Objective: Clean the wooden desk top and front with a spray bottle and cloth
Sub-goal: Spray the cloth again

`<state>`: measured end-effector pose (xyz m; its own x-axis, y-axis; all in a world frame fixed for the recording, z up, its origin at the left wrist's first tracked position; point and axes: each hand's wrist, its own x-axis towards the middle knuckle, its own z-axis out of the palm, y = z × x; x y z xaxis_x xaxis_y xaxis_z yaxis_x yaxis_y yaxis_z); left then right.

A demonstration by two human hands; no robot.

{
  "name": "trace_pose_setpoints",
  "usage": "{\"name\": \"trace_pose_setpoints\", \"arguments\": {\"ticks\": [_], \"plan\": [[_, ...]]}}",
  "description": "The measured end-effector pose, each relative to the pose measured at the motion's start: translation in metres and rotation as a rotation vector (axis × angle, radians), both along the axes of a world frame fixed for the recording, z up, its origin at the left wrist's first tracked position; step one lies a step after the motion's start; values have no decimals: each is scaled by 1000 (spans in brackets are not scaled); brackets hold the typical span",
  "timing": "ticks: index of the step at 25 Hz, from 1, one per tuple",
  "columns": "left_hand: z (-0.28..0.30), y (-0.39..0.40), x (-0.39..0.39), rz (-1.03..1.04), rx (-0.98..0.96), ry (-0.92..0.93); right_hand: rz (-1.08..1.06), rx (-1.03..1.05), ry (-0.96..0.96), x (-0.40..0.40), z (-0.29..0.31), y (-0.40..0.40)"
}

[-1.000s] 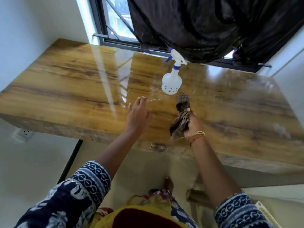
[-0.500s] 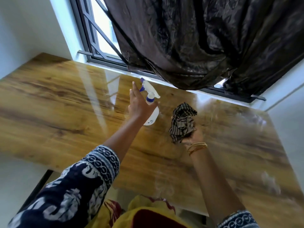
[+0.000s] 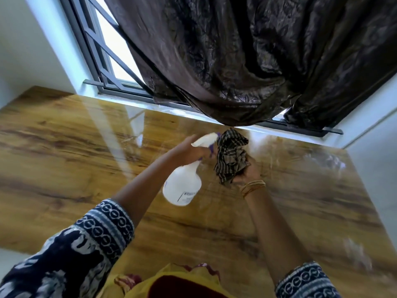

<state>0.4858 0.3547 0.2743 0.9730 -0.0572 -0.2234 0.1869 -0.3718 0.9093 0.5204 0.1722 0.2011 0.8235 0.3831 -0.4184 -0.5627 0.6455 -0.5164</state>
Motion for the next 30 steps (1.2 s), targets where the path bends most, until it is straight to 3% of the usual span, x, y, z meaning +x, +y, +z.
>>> {"name": "trace_pose_setpoints", "arguments": {"ticks": [3,7,14,21,30], "plan": [[14,-13,-3,-135,11,222,7,-56,-1,4,8,1],[8,-13,0,-139,50,149,-24,-63,-41,7,10,0],[3,-4,12,-161,289,149,-6,24,-101,7,5,-5],[9,-12,-2,-74,369,42,-66,-65,-72,2,9,-2],[2,-6,-12,-80,313,100,3,-25,-28,-5,15,-3]]}}
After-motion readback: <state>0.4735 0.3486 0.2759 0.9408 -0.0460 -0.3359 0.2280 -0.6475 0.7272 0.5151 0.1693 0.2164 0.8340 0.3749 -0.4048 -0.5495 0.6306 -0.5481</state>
